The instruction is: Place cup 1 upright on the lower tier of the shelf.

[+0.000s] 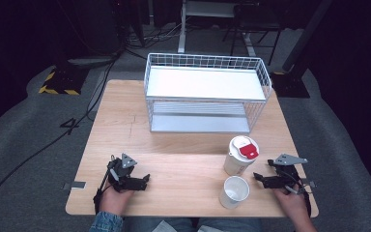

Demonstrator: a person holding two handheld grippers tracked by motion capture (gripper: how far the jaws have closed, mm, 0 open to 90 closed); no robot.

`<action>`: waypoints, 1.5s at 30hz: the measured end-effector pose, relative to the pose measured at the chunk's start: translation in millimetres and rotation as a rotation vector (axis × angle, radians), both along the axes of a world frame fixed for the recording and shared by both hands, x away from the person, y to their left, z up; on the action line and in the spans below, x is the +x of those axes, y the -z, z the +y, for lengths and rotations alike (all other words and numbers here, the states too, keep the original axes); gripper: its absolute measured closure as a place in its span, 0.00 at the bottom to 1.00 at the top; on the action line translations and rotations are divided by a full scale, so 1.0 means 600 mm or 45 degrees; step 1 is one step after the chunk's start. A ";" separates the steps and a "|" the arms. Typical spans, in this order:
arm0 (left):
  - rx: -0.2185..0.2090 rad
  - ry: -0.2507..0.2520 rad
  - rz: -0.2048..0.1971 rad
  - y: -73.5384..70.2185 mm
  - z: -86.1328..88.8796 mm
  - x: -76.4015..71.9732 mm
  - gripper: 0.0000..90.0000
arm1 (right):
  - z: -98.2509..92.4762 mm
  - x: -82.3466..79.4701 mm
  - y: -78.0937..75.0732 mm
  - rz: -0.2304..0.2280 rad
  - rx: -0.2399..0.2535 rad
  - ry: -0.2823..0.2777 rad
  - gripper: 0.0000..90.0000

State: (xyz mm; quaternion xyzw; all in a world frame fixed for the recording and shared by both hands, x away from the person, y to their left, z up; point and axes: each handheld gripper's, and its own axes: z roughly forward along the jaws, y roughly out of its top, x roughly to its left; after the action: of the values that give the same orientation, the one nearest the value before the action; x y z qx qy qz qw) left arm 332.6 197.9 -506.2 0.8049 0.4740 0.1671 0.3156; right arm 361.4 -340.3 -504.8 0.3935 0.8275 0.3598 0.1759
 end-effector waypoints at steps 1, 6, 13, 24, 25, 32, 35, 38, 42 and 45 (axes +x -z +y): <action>0.000 -0.001 0.000 0.000 0.000 0.000 0.00 | 0.000 0.000 0.000 0.001 0.001 0.000 0.15; 0.000 -0.009 0.000 0.000 -0.001 -0.001 0.00 | 0.000 0.000 0.000 0.001 -0.001 0.001 0.15; -0.003 -0.017 0.000 -0.007 -0.004 -0.005 0.03 | 0.000 0.000 0.000 0.001 -0.002 0.001 0.15; -0.116 0.128 -0.129 -0.059 -0.039 -0.035 0.04 | 0.000 0.000 0.000 0.001 -0.001 0.001 0.15; -0.117 0.153 -0.144 -0.063 -0.043 -0.037 0.04 | 0.000 0.000 0.000 0.001 -0.001 0.001 0.15; -0.200 0.265 -0.208 -0.091 -0.082 -0.046 0.05 | 0.001 0.000 0.000 0.001 -0.001 0.009 0.15; -0.222 0.304 -0.197 -0.094 -0.097 -0.048 0.05 | 0.001 0.000 0.000 0.001 0.000 0.010 0.15; -0.232 0.351 -0.189 -0.097 -0.111 -0.050 0.05 | 0.001 0.000 0.000 0.001 -0.001 0.010 0.15; -0.271 0.418 -0.186 -0.103 -0.135 -0.054 0.05 | 0.001 0.000 0.000 0.000 0.000 0.009 0.15; -0.287 0.475 -0.193 -0.105 -0.159 -0.059 0.05 | 0.001 0.000 0.000 0.000 -0.001 0.009 0.15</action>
State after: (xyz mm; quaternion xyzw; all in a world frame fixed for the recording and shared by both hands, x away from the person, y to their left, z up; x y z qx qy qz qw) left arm 297.2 102.6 -443.1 0.8234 0.3074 0.1120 0.4636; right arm 361.4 -339.8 -504.8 0.3966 0.8261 0.3589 0.1772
